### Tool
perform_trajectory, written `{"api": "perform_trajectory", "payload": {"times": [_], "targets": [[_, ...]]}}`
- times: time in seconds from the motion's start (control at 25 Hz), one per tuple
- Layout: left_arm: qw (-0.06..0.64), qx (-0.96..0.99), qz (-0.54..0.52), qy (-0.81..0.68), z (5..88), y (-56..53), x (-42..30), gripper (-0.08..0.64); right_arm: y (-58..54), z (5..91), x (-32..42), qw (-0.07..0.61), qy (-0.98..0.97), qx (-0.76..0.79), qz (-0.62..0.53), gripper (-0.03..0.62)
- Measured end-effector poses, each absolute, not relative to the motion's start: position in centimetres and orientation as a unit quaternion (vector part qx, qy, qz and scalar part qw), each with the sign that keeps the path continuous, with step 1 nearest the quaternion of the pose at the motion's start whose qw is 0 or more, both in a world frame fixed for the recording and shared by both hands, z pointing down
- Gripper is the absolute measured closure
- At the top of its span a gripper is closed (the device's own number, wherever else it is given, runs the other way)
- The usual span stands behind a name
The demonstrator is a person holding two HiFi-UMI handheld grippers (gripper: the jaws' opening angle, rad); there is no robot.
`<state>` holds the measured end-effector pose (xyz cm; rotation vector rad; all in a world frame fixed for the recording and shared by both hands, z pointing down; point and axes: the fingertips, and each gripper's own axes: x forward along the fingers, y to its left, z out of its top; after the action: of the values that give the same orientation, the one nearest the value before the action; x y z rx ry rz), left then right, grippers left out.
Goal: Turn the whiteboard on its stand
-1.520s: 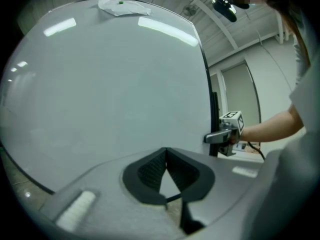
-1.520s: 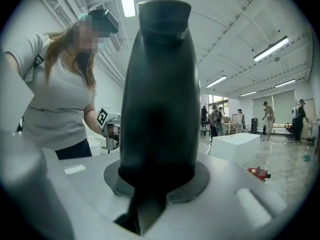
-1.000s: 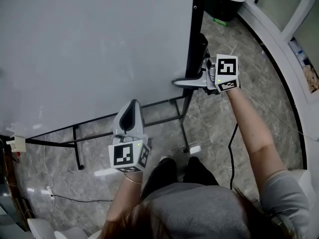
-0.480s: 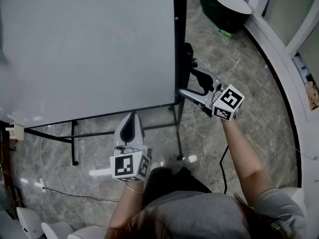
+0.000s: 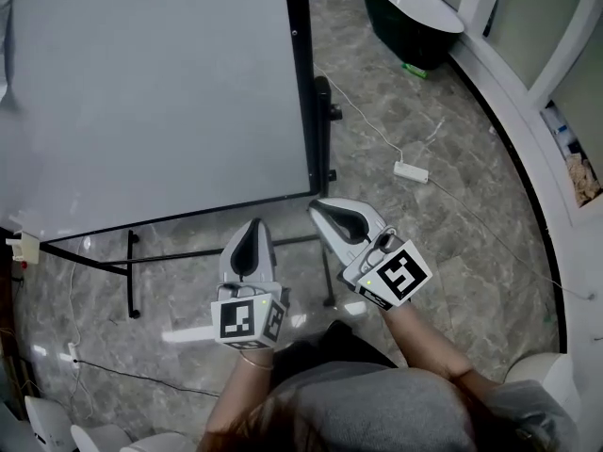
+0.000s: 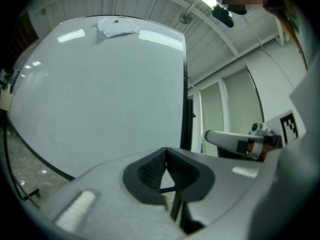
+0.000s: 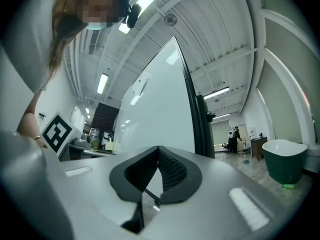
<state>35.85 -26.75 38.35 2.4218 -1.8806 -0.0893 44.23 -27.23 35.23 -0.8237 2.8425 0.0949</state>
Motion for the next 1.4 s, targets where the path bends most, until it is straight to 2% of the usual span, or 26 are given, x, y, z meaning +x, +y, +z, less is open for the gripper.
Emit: {"api": "perform_trajectory", "payload": {"times": [0.72,1.4], "targets": [[0.032,0.852,-0.022,-0.523,37.9,-15.0,34.3,0.558,-15.6,36.9,39.2,0.067,0.925,-0.372,-0.028,0.589],[0.083,0.865,-0.036,-0.493,39.6,-0.3,30.4,0.558,-2.2,37.4,35.3,0.052,0.916,-0.395,-0.054,0.589]]}}
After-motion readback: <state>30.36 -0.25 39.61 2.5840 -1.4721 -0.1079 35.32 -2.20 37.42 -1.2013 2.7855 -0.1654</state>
